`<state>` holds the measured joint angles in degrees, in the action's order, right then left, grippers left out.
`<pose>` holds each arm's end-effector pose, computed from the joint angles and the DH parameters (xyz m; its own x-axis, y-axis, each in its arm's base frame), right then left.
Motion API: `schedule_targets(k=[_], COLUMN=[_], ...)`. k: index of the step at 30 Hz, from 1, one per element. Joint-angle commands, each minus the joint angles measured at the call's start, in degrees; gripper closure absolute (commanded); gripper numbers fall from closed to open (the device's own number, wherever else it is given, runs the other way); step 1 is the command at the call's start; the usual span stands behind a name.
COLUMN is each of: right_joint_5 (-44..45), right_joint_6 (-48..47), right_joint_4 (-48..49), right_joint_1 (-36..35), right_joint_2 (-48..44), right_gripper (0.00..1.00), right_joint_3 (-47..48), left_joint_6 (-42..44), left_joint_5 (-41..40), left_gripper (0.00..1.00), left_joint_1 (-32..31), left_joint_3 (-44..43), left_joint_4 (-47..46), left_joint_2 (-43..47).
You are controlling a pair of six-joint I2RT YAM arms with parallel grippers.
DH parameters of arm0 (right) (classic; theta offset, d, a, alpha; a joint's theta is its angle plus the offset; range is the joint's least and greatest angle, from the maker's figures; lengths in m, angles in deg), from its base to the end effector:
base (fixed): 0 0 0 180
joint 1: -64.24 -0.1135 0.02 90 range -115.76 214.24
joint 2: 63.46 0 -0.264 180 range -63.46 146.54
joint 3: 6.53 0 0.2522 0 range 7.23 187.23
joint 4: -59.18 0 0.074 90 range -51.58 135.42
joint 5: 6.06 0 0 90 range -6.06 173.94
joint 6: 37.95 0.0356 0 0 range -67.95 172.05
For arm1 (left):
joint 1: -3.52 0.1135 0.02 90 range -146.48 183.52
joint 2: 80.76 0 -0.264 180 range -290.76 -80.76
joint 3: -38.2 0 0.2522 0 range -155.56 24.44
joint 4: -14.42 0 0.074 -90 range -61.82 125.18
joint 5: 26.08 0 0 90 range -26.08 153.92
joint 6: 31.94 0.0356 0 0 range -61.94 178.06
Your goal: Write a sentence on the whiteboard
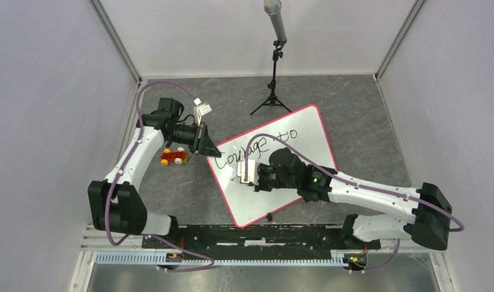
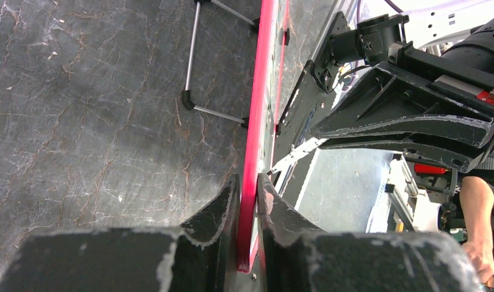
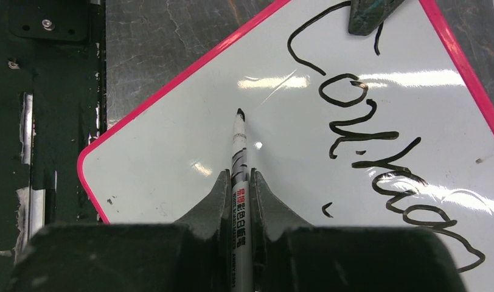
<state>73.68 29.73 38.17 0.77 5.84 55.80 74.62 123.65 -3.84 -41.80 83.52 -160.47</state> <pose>0.1164 0.2474 0.2787 0.1672 -0.5018 -0.8487 -0.9590 0.1170 -0.2581 0.2522 -0.0636 0.2888 -0.7797 0.2456 -0.5760 0.6222 0.4068 -0.6688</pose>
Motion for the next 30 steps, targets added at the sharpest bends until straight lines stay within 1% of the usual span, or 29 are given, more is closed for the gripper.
schedule_targets(k=[1, 8, 18, 22, 26, 30], right_joint_5=[0.0, -0.5, 1.2, 2.5, 1.9, 3.6], right_joint_6=[-0.2, -1.0, -2.7, -2.9, -2.9, -3.2], right_joint_4=[1.6, 0.2, -2.1, -2.6, -3.4, -3.8], right_joint_1=[-1.1, -1.8, -1.8, -1.8, -1.7, -1.3], right_joint_2=[0.9, 0.6, -3.1, -3.9, -5.0, -4.3], right_gripper=[1.0, 1.0, 1.0, 1.0, 1.0, 1.0], right_joint_3=[2.2, 0.0, -2.1, -1.0, 1.8, 4.3], left_joint_6=[-0.8, -0.7, -0.8, -0.9, -0.7, -0.9], left_joint_5=[-1.8, -1.9, -2.1, -2.0, -2.0, -2.0], left_gripper=[0.98, 0.98, 0.98, 0.98, 0.98, 0.98], left_joint_1=[-0.2, -0.2, -0.2, -0.2, -0.2, -0.2], left_joint_3=[0.6, 0.5, 0.5, 0.5, 0.6, 0.5], left_joint_4=[-2.1, -2.1, -2.1, -2.1, -2.1, -2.1], left_joint_2=[1.0, 1.1, 1.1, 1.0, 1.1, 1.3])
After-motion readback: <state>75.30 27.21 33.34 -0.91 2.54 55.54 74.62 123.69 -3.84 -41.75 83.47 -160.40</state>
